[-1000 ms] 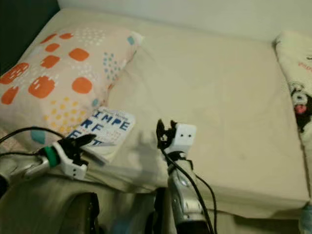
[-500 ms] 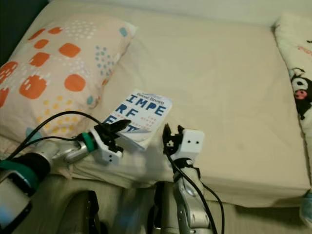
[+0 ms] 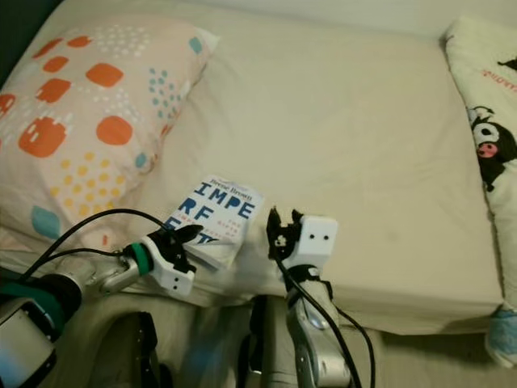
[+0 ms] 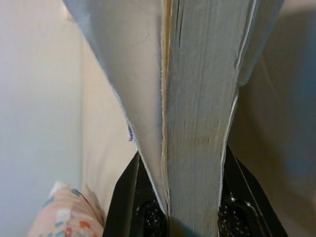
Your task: Clean up the room
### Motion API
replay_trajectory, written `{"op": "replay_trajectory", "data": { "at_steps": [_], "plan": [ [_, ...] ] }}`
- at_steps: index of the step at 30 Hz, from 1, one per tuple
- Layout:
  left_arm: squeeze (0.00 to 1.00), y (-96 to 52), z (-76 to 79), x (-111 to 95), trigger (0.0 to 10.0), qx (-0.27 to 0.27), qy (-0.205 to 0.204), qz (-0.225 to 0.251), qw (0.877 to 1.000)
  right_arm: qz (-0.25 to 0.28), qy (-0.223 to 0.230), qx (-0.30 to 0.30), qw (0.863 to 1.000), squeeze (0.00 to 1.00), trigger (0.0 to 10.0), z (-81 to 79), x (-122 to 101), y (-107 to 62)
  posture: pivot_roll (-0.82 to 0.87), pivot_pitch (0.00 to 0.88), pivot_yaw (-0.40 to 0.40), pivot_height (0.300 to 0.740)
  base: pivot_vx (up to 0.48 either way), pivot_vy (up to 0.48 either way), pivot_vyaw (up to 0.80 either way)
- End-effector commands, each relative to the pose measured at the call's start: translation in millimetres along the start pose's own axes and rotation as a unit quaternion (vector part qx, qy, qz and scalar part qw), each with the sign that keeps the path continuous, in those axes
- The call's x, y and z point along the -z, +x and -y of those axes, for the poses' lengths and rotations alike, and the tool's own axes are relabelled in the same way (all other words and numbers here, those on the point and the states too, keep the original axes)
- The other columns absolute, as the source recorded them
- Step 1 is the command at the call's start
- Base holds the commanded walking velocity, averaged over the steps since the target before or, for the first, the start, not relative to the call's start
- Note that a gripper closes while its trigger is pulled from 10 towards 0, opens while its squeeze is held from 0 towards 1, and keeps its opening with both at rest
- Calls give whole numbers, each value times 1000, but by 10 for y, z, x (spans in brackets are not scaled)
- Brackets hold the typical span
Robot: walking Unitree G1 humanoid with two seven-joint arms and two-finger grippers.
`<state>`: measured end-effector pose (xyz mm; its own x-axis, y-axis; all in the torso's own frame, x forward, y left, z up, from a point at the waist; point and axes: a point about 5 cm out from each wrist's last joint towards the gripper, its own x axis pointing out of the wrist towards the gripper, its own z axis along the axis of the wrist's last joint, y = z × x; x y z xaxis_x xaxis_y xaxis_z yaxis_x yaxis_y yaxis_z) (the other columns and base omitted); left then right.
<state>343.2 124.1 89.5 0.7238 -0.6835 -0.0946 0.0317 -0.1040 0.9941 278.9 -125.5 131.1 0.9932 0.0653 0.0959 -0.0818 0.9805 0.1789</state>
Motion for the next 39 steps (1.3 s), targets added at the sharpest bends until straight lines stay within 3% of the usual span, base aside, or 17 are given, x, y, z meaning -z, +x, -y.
{"op": "replay_trajectory", "data": {
  "at_steps": [1,9,10,11,20,23,24,32,34,35,36,39],
  "plan": [
    [0,-80,104,62,10000,21,-11,-35,999,-16,-4,5,1000,0,10000,25,50,-52,-99,308,-41,585,0,0,0],
    [16,-68,-9,173,10000,11,-3,-56,998,-18,-6,3,1000,0,10000,7,35,-58,-102,311,-37,585,0,0,0],
    [294,-72,-13,183,10000,13,-1,-57,998,-19,-7,3,1000,0,10000,0,32,-60,-101,310,-37,585,0,0,0],
    [1000,-73,-7,179,10000,14,-2,-56,998,-21,-7,3,1000,0,10000,-5,30,-65,-100,312,-38,585,0,0,0],
    [1000,-72,-23,164,10000,3,-23,-52,998,-24,-5,0,1000,0,10000,-28,31,-53,-92,310,-40,585,0,0,0],
    [1000,-59,-46,130,10000,-6,-47,-41,998,-24,-5,-1,1000,0,10000,-36,33,-41,-83,305,-40,585,0,0,0],
    [0,-51,-55,114,10000,-9,-60,-36,997,-24,-4,-2,1000,0,10000,-42,36,-32,-73,300,-37,585,0,0,0],
    [0,-41,-48,25,10000,8,-100,-1,995,-23,1,-3,1000,0,10000,-66,47,9,-51,288,-30,585,0,0,0],
    [0,-99,77,-42,10000,70,-141,17,987,-22,3,-3,1000,0,10000,-82,62,25,-24,272,-21,585,0,0,0],
    [0,-99,77,-42,10000,70,-141,17,987,-22,3,-3,1000,0,10000,-82,62,25,-24,272,-21,585,0,0,0],
    [0,-154,141,-88,10000,106,-182,35,977,-22,6,-3,1000,0,10000,-91,79,43,-4,263,-16,585,0,0,0],
    [0,-160,142,-92,10000,111,-198,35,973,-23,7,-3,1000,0,10000,-93,86,51,9,257,-14,585,0,0,0]
  ]
}}
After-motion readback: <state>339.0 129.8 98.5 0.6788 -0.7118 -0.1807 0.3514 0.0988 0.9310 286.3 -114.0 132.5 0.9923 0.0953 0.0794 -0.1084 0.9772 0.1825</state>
